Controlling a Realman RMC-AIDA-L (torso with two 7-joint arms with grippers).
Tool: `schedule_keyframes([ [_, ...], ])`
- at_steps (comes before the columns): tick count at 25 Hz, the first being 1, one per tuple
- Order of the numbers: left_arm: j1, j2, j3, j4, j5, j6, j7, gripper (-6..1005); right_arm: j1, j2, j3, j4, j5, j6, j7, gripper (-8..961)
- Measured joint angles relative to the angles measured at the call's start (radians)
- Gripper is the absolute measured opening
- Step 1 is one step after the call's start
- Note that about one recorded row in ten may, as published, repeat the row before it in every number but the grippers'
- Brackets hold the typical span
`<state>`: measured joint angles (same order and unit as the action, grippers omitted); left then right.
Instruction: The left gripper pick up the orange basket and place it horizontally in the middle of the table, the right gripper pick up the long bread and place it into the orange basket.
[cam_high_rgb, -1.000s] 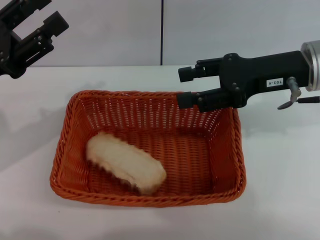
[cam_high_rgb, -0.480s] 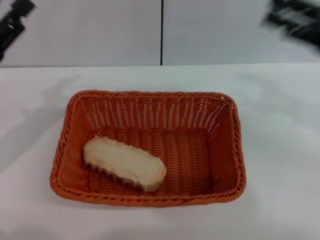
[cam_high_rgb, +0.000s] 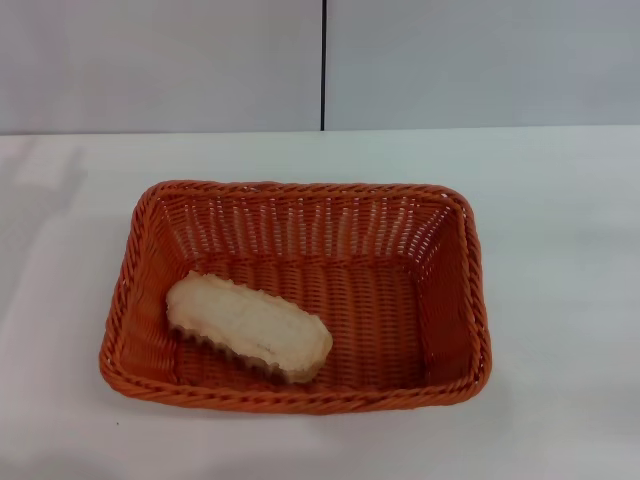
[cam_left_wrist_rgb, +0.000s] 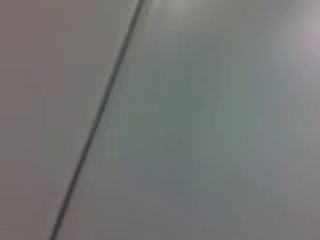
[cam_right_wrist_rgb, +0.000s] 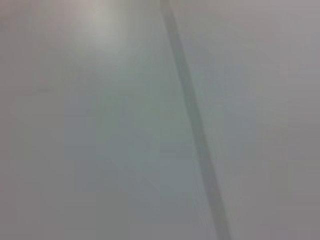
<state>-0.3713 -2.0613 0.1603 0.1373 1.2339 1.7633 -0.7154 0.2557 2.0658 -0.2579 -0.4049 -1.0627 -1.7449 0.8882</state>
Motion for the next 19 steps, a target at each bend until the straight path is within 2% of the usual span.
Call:
schedule_keyframes([
  [1,0.0,-0.001,-0.014,-0.009,0.0,0.0,0.017,709,0.0,0.002,0.063,0.045,0.006,0.003,-0.048,752],
  [6,-0.004,-0.003,-0.067,-0.045,-0.001,-0.003,0.083,709,0.011,0.006,0.156,0.131,0.008,0.005,-0.17,752],
  [11,-0.013,-0.003,-0.116,-0.081,-0.002,-0.007,0.139,709,0.039,0.007,0.22,0.194,0.009,0.023,-0.284,752],
  [19,-0.037,-0.003,-0.164,-0.088,-0.001,-0.018,0.173,709,0.081,0.007,0.274,0.198,0.01,0.056,-0.332,752],
])
